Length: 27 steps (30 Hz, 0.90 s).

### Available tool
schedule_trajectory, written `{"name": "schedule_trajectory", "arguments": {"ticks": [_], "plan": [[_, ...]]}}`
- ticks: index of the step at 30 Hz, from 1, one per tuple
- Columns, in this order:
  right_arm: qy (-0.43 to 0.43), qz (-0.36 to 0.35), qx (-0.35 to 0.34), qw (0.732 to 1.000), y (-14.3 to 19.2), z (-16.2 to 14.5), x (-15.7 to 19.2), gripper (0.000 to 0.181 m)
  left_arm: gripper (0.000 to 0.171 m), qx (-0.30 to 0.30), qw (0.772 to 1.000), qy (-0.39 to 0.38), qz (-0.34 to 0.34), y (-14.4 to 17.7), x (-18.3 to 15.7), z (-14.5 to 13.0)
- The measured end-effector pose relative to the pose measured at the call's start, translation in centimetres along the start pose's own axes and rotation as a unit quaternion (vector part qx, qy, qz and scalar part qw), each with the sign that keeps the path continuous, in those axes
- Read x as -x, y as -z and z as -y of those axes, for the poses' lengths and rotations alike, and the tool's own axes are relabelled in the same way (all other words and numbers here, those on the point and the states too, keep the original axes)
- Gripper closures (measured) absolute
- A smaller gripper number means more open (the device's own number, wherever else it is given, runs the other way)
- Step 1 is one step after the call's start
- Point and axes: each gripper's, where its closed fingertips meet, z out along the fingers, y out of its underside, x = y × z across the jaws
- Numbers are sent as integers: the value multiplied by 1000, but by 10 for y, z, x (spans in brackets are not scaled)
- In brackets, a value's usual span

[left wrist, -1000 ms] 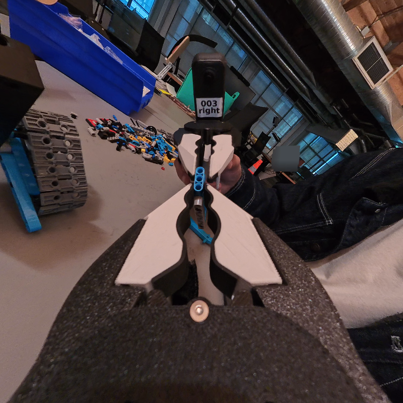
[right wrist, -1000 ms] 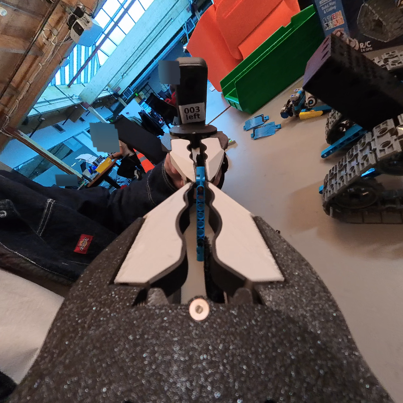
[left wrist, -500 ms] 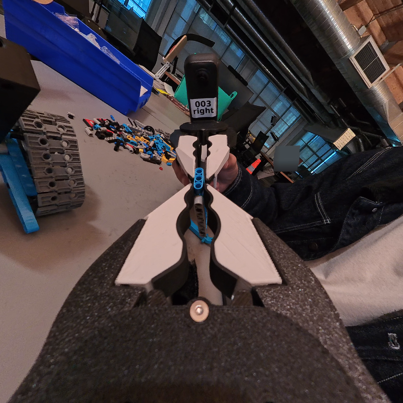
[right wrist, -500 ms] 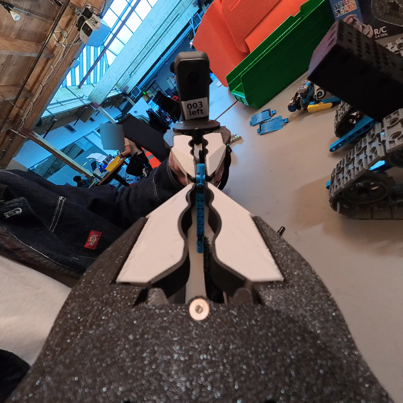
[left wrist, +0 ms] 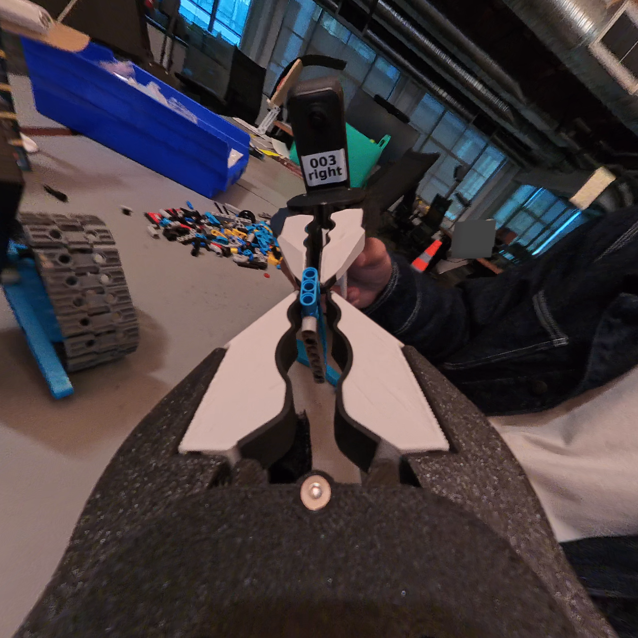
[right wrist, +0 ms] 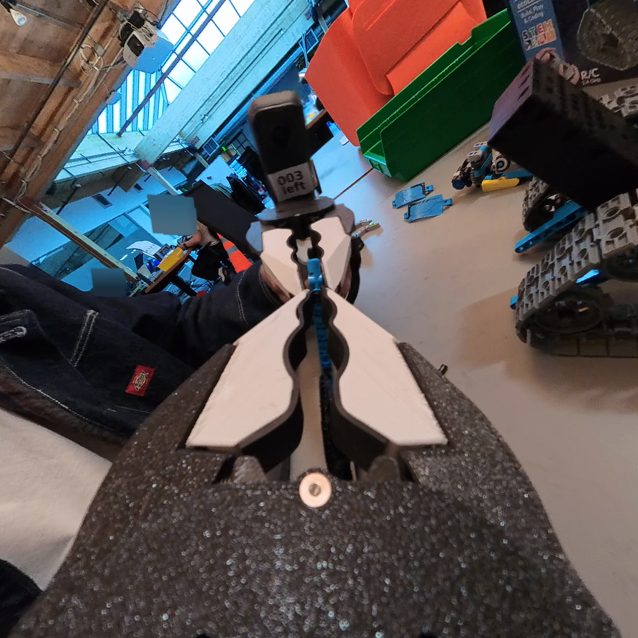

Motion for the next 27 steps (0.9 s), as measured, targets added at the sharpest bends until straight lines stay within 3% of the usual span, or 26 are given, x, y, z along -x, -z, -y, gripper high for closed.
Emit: {"name": "schedule_trajectory", "arguments": {"ticks": [2,6,7,9,10,12,14,16,22,27], "plan": [[12,9,-6,1000,4,4,3,181,166,-11,999,-38,20,0,-2,5],[48,23,18,998,9,-1,11,181,167,-6,999,-44,1,-2,-12,2],[54,10,-14,998,19,14,6,181,166,-18,998,-52,4,4,-12,7],[-1,10,-144,989,89,58,-13,181,167,-101,995,-19,-7,41,-5,36],[-5,-28,-173,985,124,66,-30,181,167,-134,991,-2,-4,57,3,46],[22,-185,-140,972,174,58,-75,180,166,-170,985,21,10,64,14,55],[30,-403,-19,915,225,23,-138,179,166,-180,983,43,-12,56,10,58],[7,-491,73,868,252,-12,-166,179,166,-174,983,55,-7,54,14,55],[41,-558,80,825,268,-5,-169,167,166,-191,975,108,-22,59,21,56],[52,-531,52,844,246,6,-161,162,166,-175,979,99,-29,53,16,52]]}}
